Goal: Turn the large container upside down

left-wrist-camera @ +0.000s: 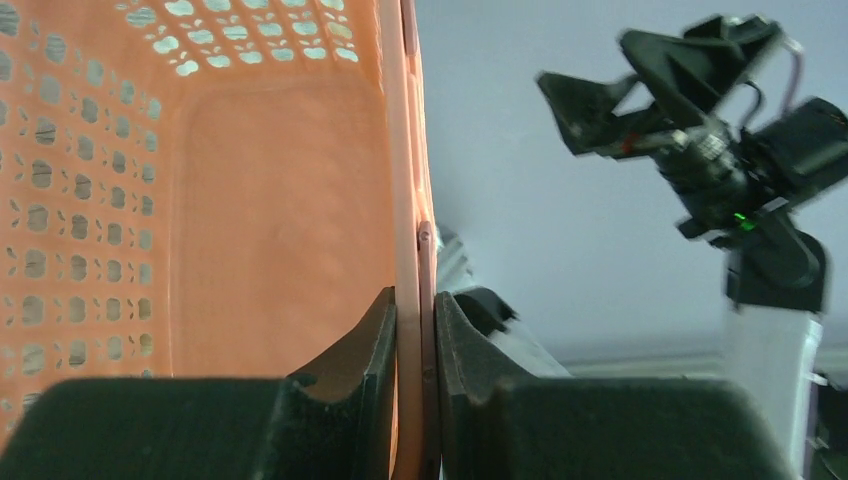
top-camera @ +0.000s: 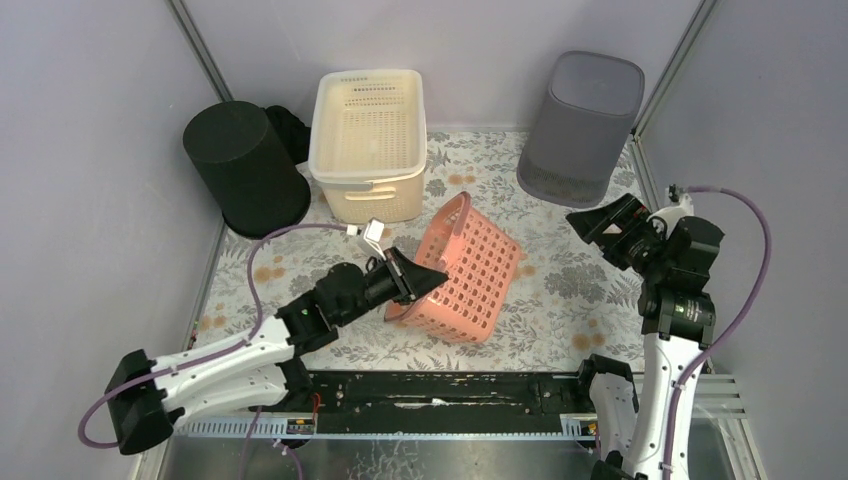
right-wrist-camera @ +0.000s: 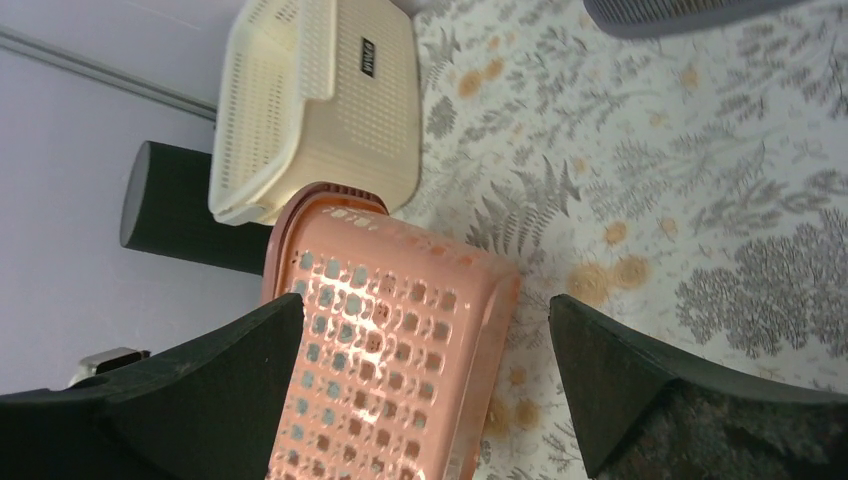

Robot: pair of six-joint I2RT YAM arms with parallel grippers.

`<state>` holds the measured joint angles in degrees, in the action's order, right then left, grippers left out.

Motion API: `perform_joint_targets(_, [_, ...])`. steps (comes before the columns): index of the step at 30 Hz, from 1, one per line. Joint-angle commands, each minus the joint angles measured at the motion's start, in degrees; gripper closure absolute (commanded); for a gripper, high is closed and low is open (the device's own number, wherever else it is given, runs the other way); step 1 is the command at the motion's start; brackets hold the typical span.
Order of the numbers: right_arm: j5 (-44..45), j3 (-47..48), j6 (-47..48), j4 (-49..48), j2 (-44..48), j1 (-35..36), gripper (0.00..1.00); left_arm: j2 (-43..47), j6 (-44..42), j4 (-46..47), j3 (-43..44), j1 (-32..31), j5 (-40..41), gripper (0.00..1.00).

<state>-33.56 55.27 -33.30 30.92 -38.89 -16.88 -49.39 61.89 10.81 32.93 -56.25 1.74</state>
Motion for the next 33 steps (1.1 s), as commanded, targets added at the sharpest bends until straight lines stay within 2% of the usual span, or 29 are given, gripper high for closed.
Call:
perform_joint_targets(1, [-0.32, -5.30, 0.74, -4.35, -0.40, 0.36, 0.01, -2.21, 2.51, 20.42, -6.04, -0.67, 11.41, 1.00])
perform_joint_targets(5, [-1.20, -12.14, -0.82, -9.74, -1.60, 0.35, 0.02, -6.89, 4.54, 27.85, -9.84, -0.84, 13.17, 1.00])
perform_joint_targets(7, [-2.15, -15.31, -2.05, -13.14, -2.67, 0.31, 0.04, -8.95, 5.50, 26.27, -8.64, -0.86, 13.00, 0.97])
perform_joint_targets(9, [-2.78, -18.05, -2.36, -15.83, -4.15, 0.30, 0.06, -10.38, 5.51, 21.42, -6.27, -0.81, 11.90, 0.67])
perform_joint_targets(11, [-3.29, -20.08, -1.84, -17.28, -5.41, 0.36, 0.07, -11.62, 4.64, 11.59, -2.35, -0.88, 10.87, 0.40])
perform_joint_targets(12, [-3.80, -21.04, -1.90, -18.17, -5.90, 0.38, 0.08, -12.25, 3.29, 7.71, 0.06, -0.88, 9.80, 0.30])
perform_joint_targets(14, [-4.78, -22.61, -2.07, -19.67, -6.58, 0.44, 0.09, -13.92, -0.50, -1.08, 4.80, -0.88, 8.14, 0.16])
perform_joint_targets(16, [-5.79, -23.95, -2.45, -21.09, -7.08, 0.63, 0.11, -15.87, -3.34, -8.32, 8.80, -0.92, 7.05, 0.14])
perform_joint_targets(21, [-6.96, -26.16, -2.66, -23.28, -8.44, 2.30, 0.23, -13.98, -7.92, -17.60, 12.21, -1.22, 7.03, 0.14])
perform_joint_targets(24, [-6.92, -27.39, -4.09, -26.54, -9.87, 5.83, 0.34, -12.78, -11.17, -23.26, 14.82, -1.24, 9.76, 0.13])
perform_joint_targets(26, [-6.01, -27.93, -5.55, -29.31, -11.40, 9.67, 0.38, -13.55, -13.48, -26.77, 17.34, -1.07, 11.65, 0.14])
perform_joint_targets(31, [-9.77, -31.45, -14.85, -45.37, -15.83, 15.87, 0.36, -14.71, -16.00, -29.70, 19.42, -1.09, 15.39, 0.16])
perform_joint_targets(33, [-10.02, -32.17, -16.92, -50.93, -17.15, 17.26, 0.33, -14.40, -16.09, -27.41, 18.06, -0.98, 15.68, 0.24])
